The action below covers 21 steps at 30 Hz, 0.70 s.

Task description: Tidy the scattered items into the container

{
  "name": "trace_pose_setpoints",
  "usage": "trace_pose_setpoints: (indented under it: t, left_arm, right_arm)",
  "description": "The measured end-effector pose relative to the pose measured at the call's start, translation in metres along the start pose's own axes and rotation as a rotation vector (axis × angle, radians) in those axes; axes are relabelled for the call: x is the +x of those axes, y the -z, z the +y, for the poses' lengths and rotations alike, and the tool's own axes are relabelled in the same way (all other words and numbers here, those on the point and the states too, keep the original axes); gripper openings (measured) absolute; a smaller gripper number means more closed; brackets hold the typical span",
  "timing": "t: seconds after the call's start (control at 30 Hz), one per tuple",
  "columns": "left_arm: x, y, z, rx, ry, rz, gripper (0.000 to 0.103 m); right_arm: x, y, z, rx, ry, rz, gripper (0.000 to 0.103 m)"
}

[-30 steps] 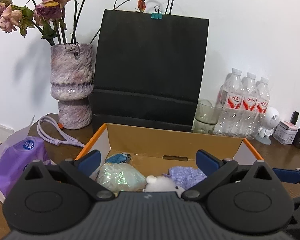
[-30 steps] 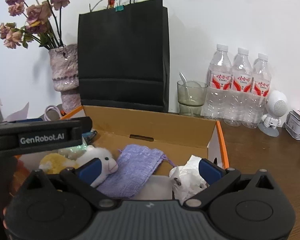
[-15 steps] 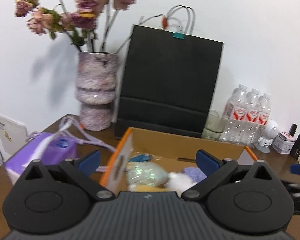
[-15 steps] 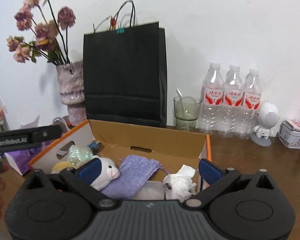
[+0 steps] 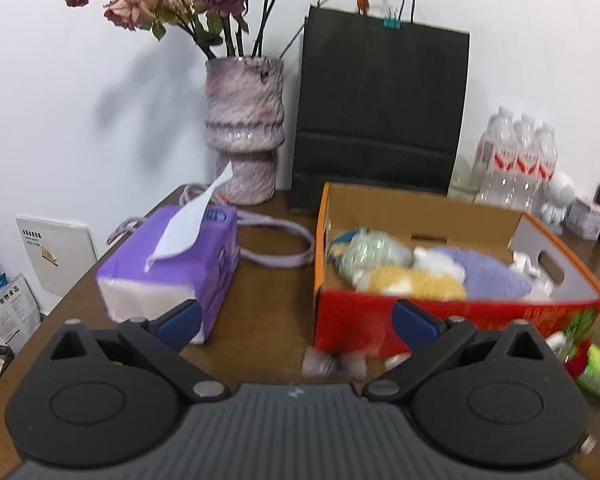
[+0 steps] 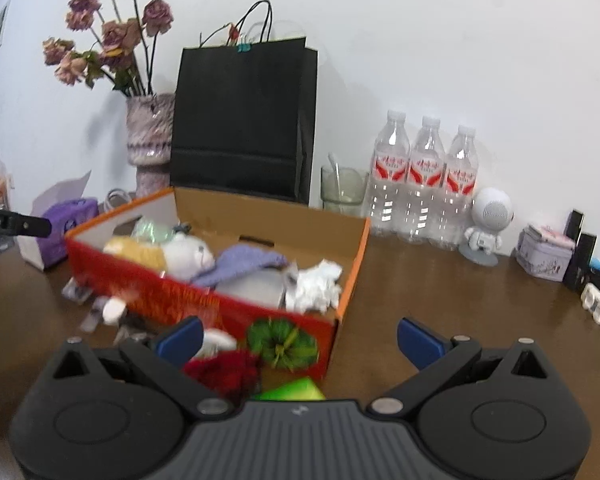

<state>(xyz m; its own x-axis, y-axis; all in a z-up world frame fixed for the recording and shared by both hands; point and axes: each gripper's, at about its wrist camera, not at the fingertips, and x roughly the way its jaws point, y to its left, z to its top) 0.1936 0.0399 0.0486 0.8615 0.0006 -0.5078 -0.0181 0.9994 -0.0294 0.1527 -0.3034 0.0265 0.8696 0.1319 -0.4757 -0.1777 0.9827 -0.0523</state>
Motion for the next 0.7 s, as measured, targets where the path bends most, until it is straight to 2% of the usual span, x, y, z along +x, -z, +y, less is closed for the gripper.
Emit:
trace_pose_setpoints:
  t: [0.37,0.7]
  left_arm:
    - [0.043,0.033,0.003,0.031,0.001,0.135,0.103]
    - [0.076,0.028,-0.019,0.048,-0.018,0.153,0.103]
  right_arm:
    - [0.036,0.041,-0.002,0.051,0.008,0.142,0.103]
    - [0.05,0.041,-0.007,0.142,0.044,0.2,0.102]
